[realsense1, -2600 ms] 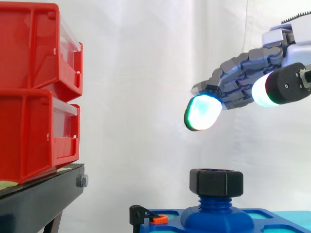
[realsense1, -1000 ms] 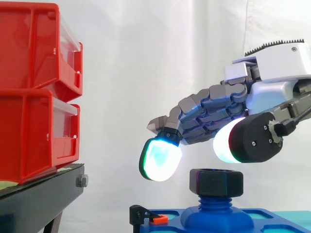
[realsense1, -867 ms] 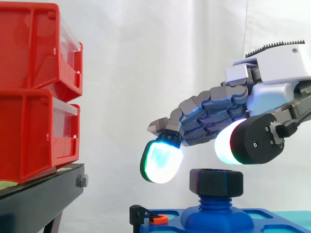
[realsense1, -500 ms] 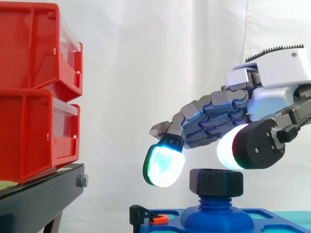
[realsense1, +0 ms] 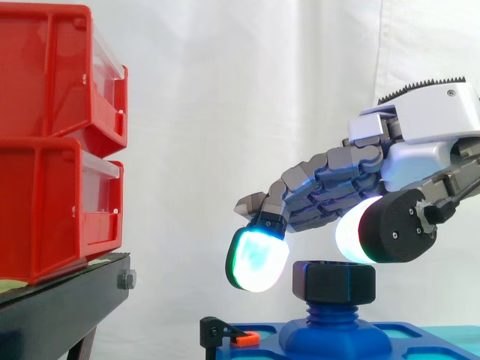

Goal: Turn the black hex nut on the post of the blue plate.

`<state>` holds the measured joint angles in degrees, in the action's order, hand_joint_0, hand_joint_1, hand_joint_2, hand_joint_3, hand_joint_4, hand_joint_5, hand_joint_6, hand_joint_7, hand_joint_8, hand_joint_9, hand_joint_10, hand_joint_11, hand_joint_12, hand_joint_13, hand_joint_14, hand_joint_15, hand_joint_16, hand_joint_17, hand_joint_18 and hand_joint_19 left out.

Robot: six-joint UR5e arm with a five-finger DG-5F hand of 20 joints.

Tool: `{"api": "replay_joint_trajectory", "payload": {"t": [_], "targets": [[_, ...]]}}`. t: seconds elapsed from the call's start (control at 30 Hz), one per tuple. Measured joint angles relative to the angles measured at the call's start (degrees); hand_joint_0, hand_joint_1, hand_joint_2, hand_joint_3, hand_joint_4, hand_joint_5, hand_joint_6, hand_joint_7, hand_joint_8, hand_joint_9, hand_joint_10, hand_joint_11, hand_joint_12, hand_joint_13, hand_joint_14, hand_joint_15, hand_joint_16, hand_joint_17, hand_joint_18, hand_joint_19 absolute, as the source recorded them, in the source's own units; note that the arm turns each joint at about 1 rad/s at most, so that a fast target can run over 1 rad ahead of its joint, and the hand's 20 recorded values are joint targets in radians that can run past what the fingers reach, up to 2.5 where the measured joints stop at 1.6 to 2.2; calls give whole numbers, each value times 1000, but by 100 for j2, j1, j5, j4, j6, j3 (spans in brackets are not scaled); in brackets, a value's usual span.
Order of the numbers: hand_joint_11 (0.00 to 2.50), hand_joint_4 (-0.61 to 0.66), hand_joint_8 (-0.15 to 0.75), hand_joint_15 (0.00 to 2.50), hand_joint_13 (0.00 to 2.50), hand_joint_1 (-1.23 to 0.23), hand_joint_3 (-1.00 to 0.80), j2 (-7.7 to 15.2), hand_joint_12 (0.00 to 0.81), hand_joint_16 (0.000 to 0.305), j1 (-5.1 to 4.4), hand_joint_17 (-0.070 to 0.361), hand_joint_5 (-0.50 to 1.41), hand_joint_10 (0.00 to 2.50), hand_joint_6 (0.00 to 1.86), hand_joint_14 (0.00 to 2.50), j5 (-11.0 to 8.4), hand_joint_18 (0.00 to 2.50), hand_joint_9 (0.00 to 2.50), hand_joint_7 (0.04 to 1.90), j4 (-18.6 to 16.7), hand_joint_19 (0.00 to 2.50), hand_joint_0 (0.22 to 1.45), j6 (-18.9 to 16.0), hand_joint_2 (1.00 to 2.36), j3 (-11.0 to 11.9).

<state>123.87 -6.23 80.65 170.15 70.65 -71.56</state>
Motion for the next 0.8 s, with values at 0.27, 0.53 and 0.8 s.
{"api": "replay_joint_trajectory", "payload": {"t": [0.27, 0.53, 0.8], "targets": [[0, 207, 199, 0, 100, -440, -500, 2, 358, 57, 28, 128, -230, 0, 503, 0, 109, 0, 86, 828, 18, 0, 450, 8, 1000, -15], [0, 224, 199, 0, 100, -431, -500, -2, 357, 56, 30, 127, -221, 0, 503, 0, 160, 0, 87, 905, -134, 0, 452, -21, 1000, -197], [0, 227, 200, 0, 102, -428, -500, -3, 357, 56, 33, 126, -221, 0, 503, 0, 162, 0, 89, 929, -174, 0, 451, -25, 1000, -216]]}}
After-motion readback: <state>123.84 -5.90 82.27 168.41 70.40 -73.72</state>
